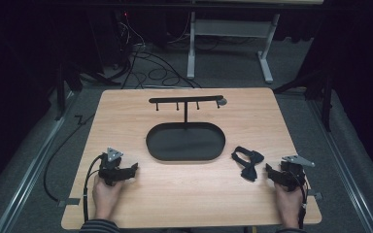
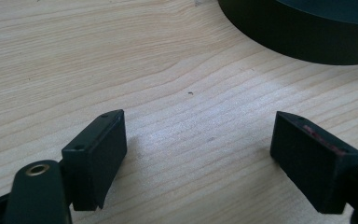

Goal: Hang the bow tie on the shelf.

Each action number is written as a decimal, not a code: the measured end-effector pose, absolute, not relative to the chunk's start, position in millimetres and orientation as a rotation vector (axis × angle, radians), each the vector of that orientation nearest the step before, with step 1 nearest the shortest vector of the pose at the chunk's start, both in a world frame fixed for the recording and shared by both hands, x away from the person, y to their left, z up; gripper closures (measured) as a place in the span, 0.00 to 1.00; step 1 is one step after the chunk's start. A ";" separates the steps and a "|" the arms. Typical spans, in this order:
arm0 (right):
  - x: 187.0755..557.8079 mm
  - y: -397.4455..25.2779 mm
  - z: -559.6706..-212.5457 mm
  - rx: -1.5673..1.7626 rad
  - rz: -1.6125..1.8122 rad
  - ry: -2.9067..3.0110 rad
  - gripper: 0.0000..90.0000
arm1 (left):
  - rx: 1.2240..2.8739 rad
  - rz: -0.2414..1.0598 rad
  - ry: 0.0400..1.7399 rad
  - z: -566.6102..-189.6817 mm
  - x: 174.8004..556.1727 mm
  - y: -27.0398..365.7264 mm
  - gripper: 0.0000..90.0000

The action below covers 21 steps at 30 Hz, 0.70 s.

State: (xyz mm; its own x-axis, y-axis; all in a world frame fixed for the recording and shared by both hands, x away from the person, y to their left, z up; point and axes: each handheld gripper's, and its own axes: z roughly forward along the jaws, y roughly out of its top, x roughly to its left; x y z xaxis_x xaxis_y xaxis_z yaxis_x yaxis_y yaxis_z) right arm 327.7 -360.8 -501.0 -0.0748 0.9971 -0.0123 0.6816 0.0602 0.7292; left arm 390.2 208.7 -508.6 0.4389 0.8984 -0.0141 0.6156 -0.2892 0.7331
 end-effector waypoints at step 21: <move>328.2 -358.5 -501.1 1.672 0.774 1.813 0.42 | 2.011 0.538 1.275 -508.4 389.3 209.2 0.22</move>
State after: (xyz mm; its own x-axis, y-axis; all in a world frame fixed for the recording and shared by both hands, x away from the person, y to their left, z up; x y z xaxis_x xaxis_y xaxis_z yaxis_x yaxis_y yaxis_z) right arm 328.2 -358.5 -501.1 -0.0752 0.9971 -0.0125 0.6806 0.0605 0.7302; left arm 389.3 209.2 -508.4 0.4327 0.9014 -0.0167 0.6173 -0.2827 0.7342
